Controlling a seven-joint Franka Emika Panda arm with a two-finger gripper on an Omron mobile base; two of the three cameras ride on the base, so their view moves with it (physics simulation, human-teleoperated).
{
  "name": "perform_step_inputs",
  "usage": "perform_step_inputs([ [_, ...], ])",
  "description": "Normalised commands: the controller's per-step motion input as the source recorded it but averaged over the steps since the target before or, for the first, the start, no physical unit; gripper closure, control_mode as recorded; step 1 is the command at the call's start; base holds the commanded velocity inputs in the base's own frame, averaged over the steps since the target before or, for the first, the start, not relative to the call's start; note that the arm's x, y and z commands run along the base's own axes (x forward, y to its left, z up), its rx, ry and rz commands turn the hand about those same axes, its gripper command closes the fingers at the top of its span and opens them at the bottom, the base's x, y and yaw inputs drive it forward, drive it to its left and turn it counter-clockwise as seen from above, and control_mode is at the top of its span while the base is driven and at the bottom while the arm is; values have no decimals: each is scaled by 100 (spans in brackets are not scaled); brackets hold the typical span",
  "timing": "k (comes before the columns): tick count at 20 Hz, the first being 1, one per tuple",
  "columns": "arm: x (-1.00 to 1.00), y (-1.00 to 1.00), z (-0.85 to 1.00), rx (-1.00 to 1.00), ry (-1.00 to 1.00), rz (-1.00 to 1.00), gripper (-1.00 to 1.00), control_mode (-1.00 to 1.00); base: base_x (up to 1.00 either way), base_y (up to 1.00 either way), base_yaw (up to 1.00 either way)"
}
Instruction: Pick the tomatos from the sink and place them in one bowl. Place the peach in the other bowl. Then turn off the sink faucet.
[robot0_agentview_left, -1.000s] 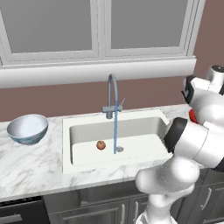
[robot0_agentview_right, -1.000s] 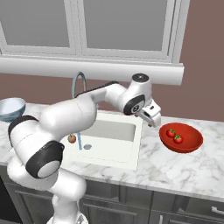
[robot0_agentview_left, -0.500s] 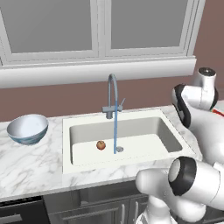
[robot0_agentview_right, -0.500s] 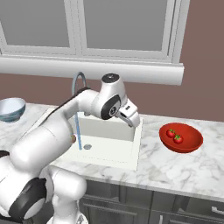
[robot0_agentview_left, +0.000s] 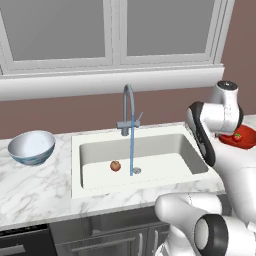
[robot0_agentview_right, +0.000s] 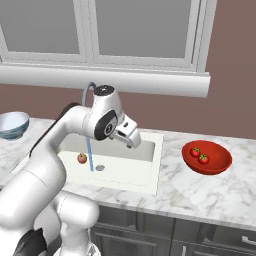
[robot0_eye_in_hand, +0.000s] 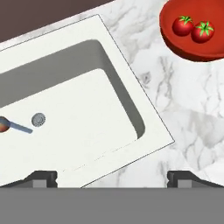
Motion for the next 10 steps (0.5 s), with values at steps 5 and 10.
perform_step_inputs([
  [5, -20, 51, 0, 1, 9, 22, -100, -100, 0, 0, 0],
  [10, -6, 58, -1, 7, 6, 26, -100, -100, 0, 0, 0],
])
